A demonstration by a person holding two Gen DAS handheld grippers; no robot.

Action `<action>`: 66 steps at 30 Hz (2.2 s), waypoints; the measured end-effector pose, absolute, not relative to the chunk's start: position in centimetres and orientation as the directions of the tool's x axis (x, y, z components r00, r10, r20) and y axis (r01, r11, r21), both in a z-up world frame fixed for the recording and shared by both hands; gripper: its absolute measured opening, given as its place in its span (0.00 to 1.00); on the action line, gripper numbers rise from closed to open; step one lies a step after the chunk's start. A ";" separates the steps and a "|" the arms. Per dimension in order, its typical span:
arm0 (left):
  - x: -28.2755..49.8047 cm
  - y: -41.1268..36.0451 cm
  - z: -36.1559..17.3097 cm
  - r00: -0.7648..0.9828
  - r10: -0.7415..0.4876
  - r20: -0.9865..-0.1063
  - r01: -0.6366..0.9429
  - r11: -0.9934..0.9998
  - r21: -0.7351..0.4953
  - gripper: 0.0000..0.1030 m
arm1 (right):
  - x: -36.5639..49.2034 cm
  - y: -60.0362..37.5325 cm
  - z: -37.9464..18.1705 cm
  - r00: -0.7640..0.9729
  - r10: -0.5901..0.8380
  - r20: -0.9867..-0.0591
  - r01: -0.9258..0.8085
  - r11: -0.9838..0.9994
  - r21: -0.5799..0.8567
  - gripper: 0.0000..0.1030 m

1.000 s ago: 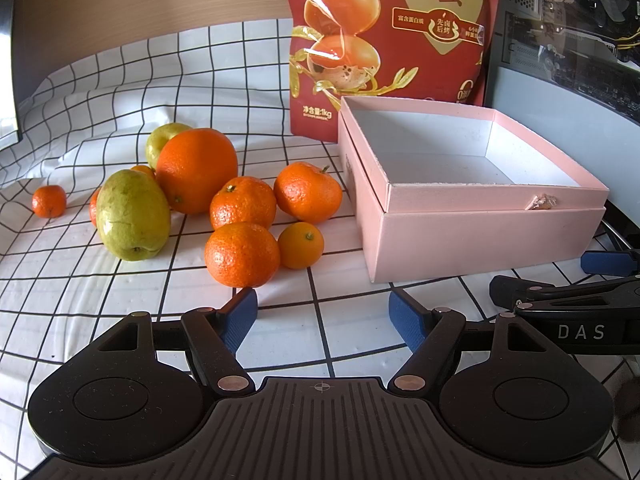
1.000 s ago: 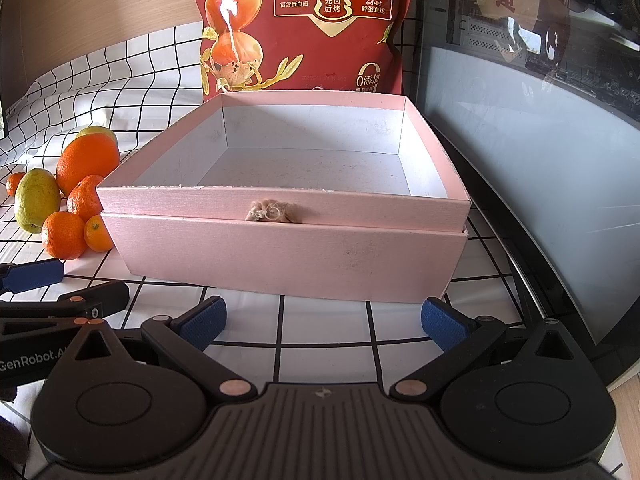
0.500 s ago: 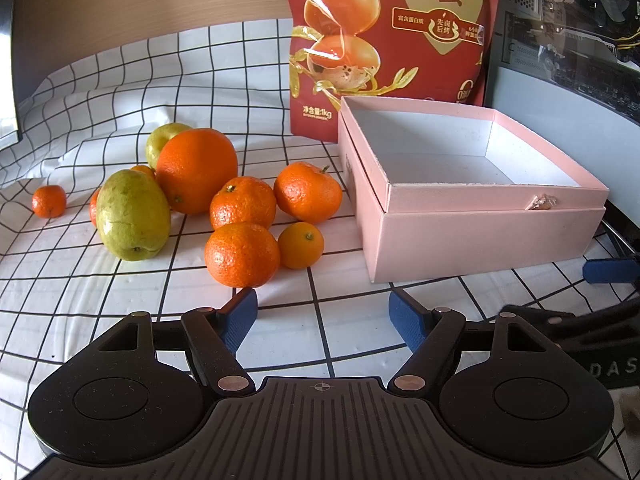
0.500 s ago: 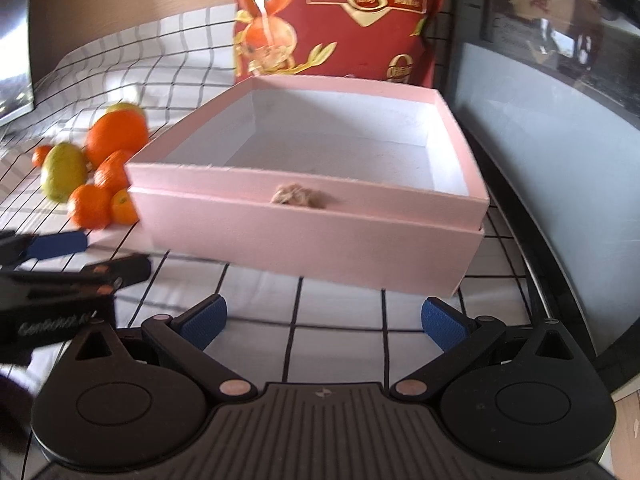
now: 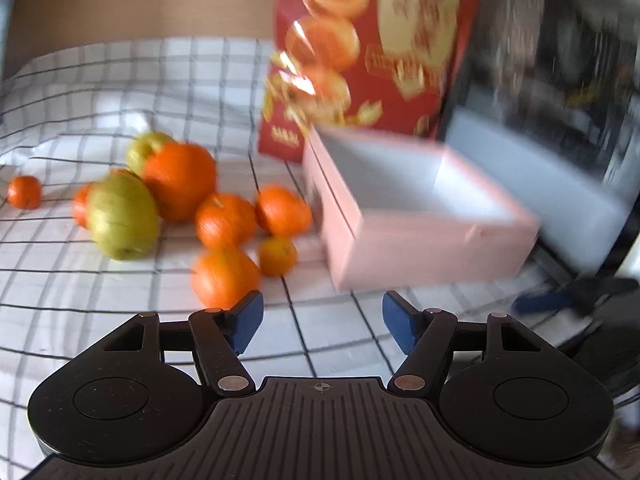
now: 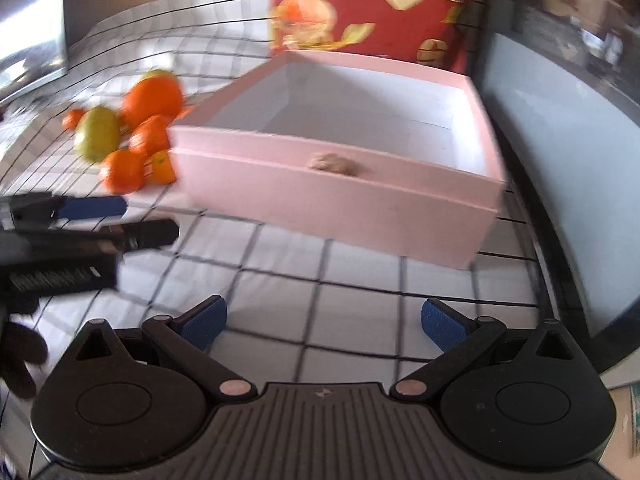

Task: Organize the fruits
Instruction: 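Move the right gripper to the green pear while the left gripper swings toward the fruit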

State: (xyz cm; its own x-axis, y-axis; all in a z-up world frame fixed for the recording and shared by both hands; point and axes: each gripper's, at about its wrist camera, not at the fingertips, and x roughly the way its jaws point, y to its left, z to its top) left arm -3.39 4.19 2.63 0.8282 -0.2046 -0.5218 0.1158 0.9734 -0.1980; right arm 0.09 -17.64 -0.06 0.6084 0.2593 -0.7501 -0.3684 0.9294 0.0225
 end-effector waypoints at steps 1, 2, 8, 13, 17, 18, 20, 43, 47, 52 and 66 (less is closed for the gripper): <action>-4.0 5.3 3.3 0.846 -0.205 -0.493 0.099 0.968 -0.233 0.70 | -0.1 -17.2 0.0 0.600 0.276 -0.751 -0.406 0.914 0.011 1.00; -4.4 6.7 3.9 0.864 -0.198 -0.462 0.076 0.960 -0.270 0.70 | -0.4 -16.8 0.2 0.605 0.277 -0.746 -0.423 0.906 -0.008 0.99; -4.2 14.8 5.8 0.911 -0.093 -0.401 -0.104 0.891 -0.442 0.69 | -4.1 -13.9 3.4 0.748 0.297 -0.593 -0.475 0.864 -0.166 0.91; -2.6 17.4 10.6 0.932 -0.059 -0.359 -0.102 0.904 -0.415 0.69 | -3.9 -11.7 7.7 0.776 0.369 -0.512 -0.498 0.856 -0.138 0.91; -3.2 16.7 14.5 0.962 -0.093 -0.255 -0.010 0.927 -0.376 0.69 | 0.4 -10.9 11.6 0.776 0.409 -0.480 -0.452 0.892 0.029 0.91; -3.3 16.6 14.8 0.966 -0.091 -0.244 -0.003 0.932 -0.362 0.69 | 1.5 -10.4 12.4 0.784 0.410 -0.465 -0.439 0.897 0.051 0.91; -3.3 16.3 14.5 0.965 -0.071 -0.254 -0.012 0.950 -0.313 0.69 | 3.4 -8.7 12.8 0.773 0.413 -0.482 -0.444 0.895 0.054 0.91; -8.6 22.5 5.4 0.925 0.073 -0.373 -0.224 0.898 -0.380 0.68 | 7.5 8.9 1.0 0.558 0.374 -0.741 -0.532 0.847 0.027 0.48; -8.3 21.6 5.3 0.925 0.045 -0.378 -0.200 0.903 -0.381 0.68 | 5.8 6.8 3.2 0.518 0.448 -0.729 -0.592 0.803 0.073 0.45; -6.8 19.5 3.9 0.912 -0.050 -0.407 -0.124 0.913 -0.389 0.68 | 1.4 1.8 6.9 0.487 0.542 -0.685 -0.667 0.737 0.108 0.02; -6.9 18.5 2.7 0.922 0.007 -0.388 -0.185 0.887 -0.422 0.65 | -1.1 -1.2 5.6 0.432 0.665 -0.609 -0.752 0.639 0.164 0.78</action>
